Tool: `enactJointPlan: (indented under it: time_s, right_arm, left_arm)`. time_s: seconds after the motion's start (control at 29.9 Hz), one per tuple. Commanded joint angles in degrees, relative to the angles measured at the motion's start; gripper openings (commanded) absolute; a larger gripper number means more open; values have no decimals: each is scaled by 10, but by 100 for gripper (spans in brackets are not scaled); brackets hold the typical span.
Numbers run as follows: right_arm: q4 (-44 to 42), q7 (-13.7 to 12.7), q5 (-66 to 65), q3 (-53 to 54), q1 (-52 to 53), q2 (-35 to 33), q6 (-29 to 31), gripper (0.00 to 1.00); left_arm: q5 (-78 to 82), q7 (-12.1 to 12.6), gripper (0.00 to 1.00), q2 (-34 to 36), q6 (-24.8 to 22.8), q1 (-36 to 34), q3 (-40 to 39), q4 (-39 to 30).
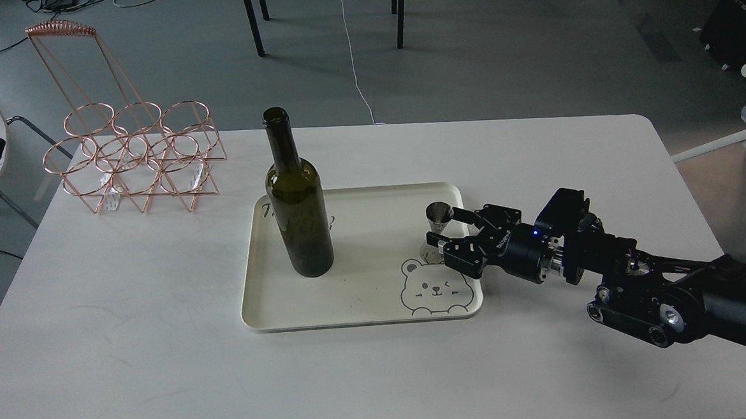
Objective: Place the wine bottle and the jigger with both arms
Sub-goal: 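Reach the right gripper toward the metal jigger on the tray and grasp it, then lift the jigger with the right gripper and carry it off the tray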
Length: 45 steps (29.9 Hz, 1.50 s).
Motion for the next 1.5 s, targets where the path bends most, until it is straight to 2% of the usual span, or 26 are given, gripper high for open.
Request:
enactJointPlan:
  time_s: [0.0, 0.07, 0.2, 0.3, 0.6, 0.73, 0.97, 1.27, 1.47]
  right_arm:
    - [-18, 0, 0, -3, 1, 20, 0, 66]
    - [-27, 0, 0, -14, 4, 25, -1, 61]
    - [-28, 0, 0, -28, 13, 26, -1, 43]
    - [-29, 0, 0, -29, 19, 26, -2, 33]
    - [-33, 0, 1, -28, 13, 27, -15, 8]
    - [-32, 0, 1, -29, 15, 27, -32, 5]
    - [-29, 0, 6, -18, 25, 14, -32, 5]
    - [-33, 0, 14, 36, -4, -90, -32, 5]
    - [-59, 0, 53, 62, -56, -124, -32, 5]
  left_arm:
    - [0, 0, 99, 1, 0, 0, 0, 1]
    - [0, 0, 99, 2, 0, 0, 0, 1]
    - [0, -1, 99, 5, 0, 0, 1, 2]
    - [-1, -1, 99, 5, 0, 0, 0, 2]
    - [-1, -1, 99, 25, 0, -3, -4, 1]
    - [-1, -1, 99, 29, 0, -3, -4, 1]
    - [-1, -1, 99, 29, 0, -3, -4, 1]
    - [1, 0, 99, 29, 0, -4, -7, -3]
    - [1, -1, 99, 27, 0, -3, -7, -5]
